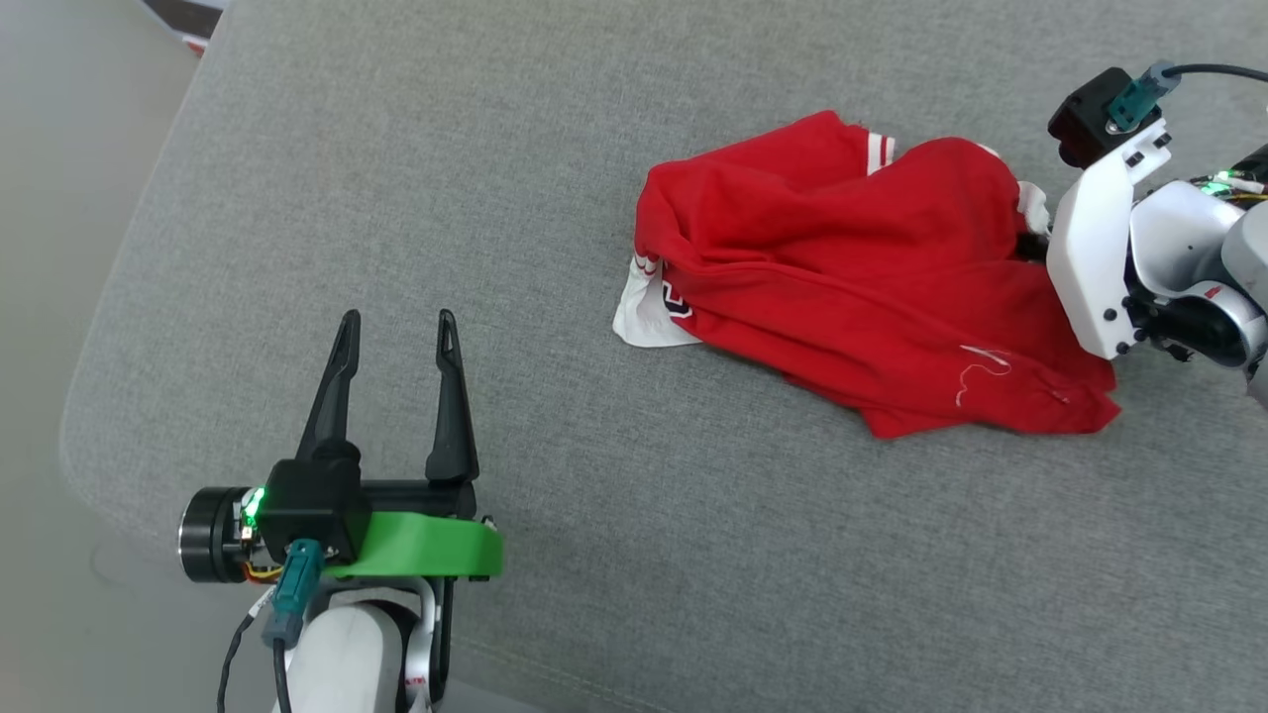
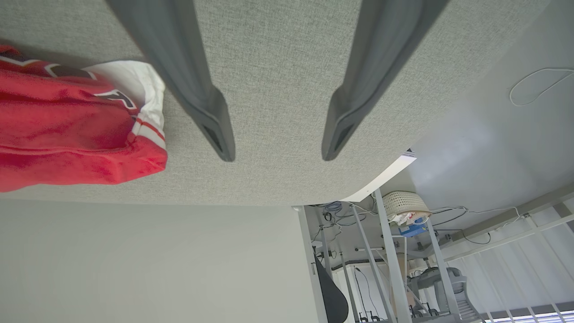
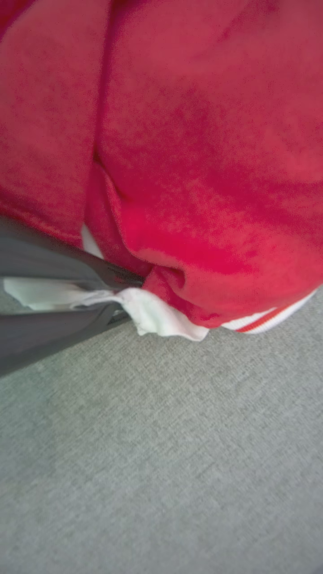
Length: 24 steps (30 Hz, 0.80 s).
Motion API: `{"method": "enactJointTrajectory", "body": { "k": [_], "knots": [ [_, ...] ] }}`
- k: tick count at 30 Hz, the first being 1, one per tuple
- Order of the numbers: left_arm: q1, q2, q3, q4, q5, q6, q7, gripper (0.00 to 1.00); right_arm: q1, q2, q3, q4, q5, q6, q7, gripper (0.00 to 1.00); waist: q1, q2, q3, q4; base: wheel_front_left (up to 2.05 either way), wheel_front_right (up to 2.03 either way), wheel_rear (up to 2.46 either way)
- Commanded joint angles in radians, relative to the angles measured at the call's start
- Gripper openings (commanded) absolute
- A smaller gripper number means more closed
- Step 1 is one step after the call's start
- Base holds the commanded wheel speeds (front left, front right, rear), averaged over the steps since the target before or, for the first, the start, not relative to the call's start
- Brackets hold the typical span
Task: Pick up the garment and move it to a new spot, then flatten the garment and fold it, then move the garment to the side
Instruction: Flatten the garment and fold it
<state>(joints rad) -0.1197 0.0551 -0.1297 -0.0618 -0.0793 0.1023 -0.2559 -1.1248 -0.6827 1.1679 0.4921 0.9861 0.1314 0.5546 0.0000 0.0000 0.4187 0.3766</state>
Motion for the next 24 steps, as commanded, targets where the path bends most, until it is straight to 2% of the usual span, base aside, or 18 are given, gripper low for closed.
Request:
{"method": "enactJointTrajectory", "body": {
  "k": [1,5,10,17,24],
  "knots": [
    [0.004,-0.005,0.007,0.003,0.011,0.0,-0.006,1.0,0.026,0.01,0.017,0.004,0.019,-0.001,-0.035,0.0,0.0,0.0,-0.05,-0.034,0.0,0.0,0.0],
    [0.03,-0.005,0.029,0.007,0.025,-0.012,-0.006,1.0,0.02,0.003,0.014,-0.042,0.046,-0.001,-0.147,0.0,0.0,0.0,-0.108,-0.075,0.0,0.0,0.0],
    [0.067,-0.003,0.053,0.014,0.044,-0.032,-0.006,1.0,0.041,-0.04,-0.003,-0.121,0.089,-0.001,-0.278,0.0,0.0,0.0,-0.181,-0.129,0.0,0.0,0.0],
    [0.128,0.007,0.075,0.015,0.059,-0.047,-0.006,1.0,0.184,-0.168,-0.054,-0.246,0.134,-0.001,-0.424,0.0,0.0,0.0,-0.268,-0.203,0.0,0.0,0.0],
    [0.178,0.015,0.083,0.019,0.067,-0.056,-0.006,1.0,0.414,-0.29,-0.147,-0.24,0.232,-0.001,-0.505,0.0,0.0,0.0,-0.313,-0.26,0.0,0.0,0.0]
  ]
}}
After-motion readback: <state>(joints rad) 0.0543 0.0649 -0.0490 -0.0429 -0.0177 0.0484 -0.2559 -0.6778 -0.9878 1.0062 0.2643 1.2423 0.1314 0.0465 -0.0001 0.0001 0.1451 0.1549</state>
